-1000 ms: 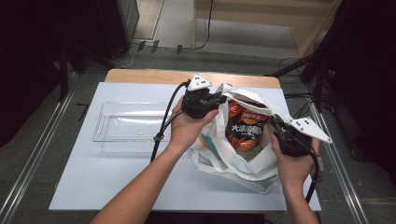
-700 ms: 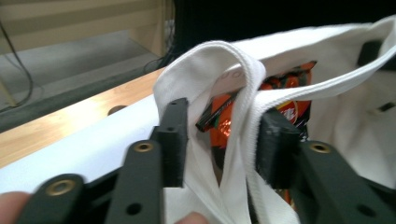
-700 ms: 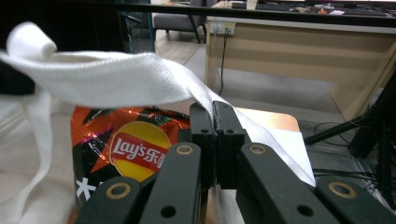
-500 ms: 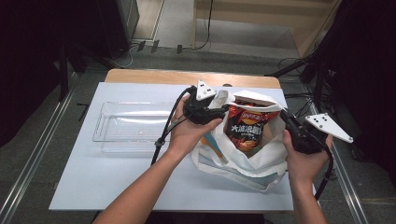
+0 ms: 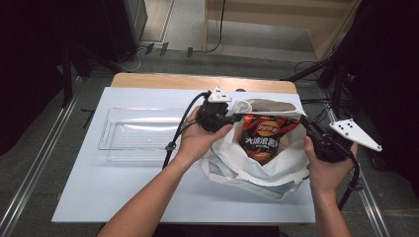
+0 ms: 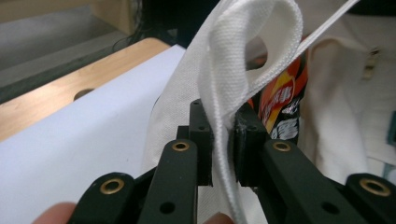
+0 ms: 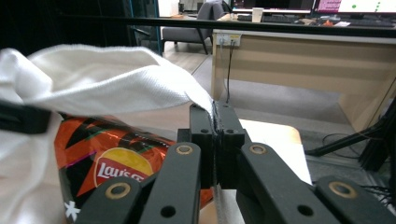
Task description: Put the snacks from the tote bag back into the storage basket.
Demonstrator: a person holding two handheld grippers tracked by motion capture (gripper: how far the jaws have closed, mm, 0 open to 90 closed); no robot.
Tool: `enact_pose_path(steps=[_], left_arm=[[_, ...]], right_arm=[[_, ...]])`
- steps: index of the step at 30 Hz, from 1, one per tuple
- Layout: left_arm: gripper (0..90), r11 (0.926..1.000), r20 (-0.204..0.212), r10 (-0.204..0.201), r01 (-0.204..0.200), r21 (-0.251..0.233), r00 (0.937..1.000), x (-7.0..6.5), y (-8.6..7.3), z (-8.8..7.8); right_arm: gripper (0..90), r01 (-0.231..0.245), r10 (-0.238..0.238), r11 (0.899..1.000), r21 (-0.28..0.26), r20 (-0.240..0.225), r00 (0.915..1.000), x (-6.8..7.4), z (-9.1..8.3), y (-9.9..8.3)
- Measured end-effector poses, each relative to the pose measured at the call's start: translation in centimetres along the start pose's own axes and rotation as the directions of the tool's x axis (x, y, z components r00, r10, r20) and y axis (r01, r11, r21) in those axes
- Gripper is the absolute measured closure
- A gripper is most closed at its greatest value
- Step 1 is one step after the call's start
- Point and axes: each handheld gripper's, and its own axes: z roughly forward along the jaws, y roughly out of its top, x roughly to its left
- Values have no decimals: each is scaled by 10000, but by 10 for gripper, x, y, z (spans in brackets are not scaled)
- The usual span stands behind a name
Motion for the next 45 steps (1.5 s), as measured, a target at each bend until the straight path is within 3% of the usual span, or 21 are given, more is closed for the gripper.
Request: enact_pose_path(steps=[4,7,9,11,12,13,14,17,19,20,21,22,25,31,34,35,37,39,43,44,45], left_arm=[[809,9979,225,-626,629,-125,9978,14,10,4],[781,9961,-287,-868,863,-180,9958,25,12,15],[781,9876,-34,-1564,1563,-132,9877,38,8,28],[777,9677,755,-2518,2516,127,9648,52,0,42],[788,9677,755,-2518,2516,127,9648,52,0,42],[808,9608,1697,-2768,2755,316,9458,57,-4,43],[823,9639,1923,-2660,2633,399,9446,57,-4,42],[848,9844,2624,-1692,1496,931,9500,47,-3,37],[853,9874,2931,-1373,1073,1161,9462,43,-3,36],[855,9895,3141,-832,410,1389,9457,34,-4,35],[856,9895,3141,-832,410,1389,9457,34,-4,35],[856,9900,2975,-512,92,1407,9534,30,-4,34],[857,9873,2882,-631,174,1582,9555,27,-6,39],[841,9778,2775,-1143,586,2014,9539,26,-9,47],[789,9806,2830,-1226,722,1823,9512,28,-9,46],[668,9881,2497,-983,646,1396,9633,28,-9,43],[600,9918,2312,-852,603,1126,9692,27,-7,40],[676,9974,2252,-614,514,500,9724,26,-3,32],[774,9982,1778,-513,447,409,9827,25,-1,31],[775,9942,1593,-1077,1059,197,9813,32,-3,32],[775,9942,1593,-1077,1059,197,9813,32,-3,32]], right_arm=[[892,178,-178,9998,99,-56,9998,-3,2,2],[892,283,-278,9991,316,-162,9995,-4,7,3],[892,422,-409,9968,685,-213,9989,-3,14,1],[891,438,-424,9959,794,-195,9989,-4,17,-1],[891,438,-424,9959,794,-195,9989,-4,17,-1],[891,368,-358,9957,846,-129,9993,-7,18,-2],[890,276,-266,9964,801,-132,9996,-9,18,-3],[883,110,-104,9983,569,-111,9999,-16,17,-3],[874,24,-21,9990,457,-51,10000,-20,16,-3],[843,-173,174,9993,343,-22,9998,-25,16,-1],[843,-173,174,9993,343,-22,9998,-25,16,-1],[840,-199,201,9991,373,-56,9998,-28,17,0],[867,239,-259,9955,914,217,9994,-35,30,-4],[886,-577,667,9775,2027,-380,9971,-53,47,-18],[888,-719,871,9720,2238,-589,9945,-58,48,-21],[890,-827,1042,9664,2433,-770,9916,-60,48,-24],[890,-810,1042,9647,2508,-805,9913,-61,47,-25],[891,-839,1167,9602,2666,-1098,9871,-62,46,-28],[892,-803,1193,9581,2751,-1280,9846,-62,45,-30],[894,-691,1146,9558,2856,-1456,9827,-61,44,-32],[894,-691,1146,9558,2856,-1456,9827,-61,44,-32]])
